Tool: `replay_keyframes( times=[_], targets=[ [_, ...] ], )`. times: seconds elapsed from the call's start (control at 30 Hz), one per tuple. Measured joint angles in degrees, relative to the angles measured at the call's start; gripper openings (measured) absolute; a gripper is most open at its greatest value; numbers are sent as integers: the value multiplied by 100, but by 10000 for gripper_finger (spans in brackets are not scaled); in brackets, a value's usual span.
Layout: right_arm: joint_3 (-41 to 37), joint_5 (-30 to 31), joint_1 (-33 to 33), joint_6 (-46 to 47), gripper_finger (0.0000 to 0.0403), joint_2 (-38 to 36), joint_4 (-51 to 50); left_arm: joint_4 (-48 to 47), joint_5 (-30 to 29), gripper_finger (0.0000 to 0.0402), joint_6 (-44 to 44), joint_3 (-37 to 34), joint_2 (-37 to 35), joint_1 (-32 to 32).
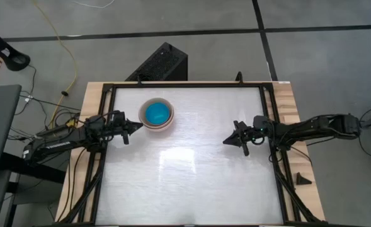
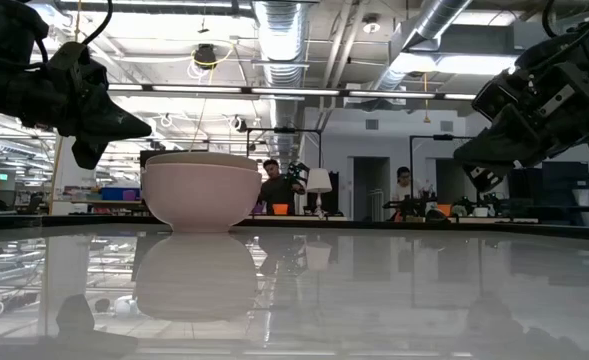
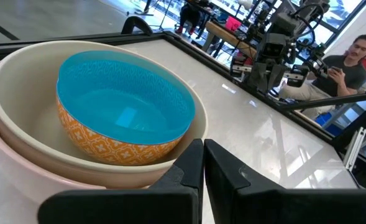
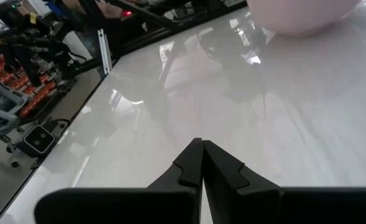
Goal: Nest bowls inside each other
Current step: Return to Home Position
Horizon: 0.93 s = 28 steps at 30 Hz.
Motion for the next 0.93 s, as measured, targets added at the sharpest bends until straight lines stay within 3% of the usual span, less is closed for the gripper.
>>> replay_keyframes(
  times=[0.93],
  targets=[
    [0, 0, 0, 0, 40, 0, -1318, -2, 0, 0, 0, -2, 0, 0]
  ],
)
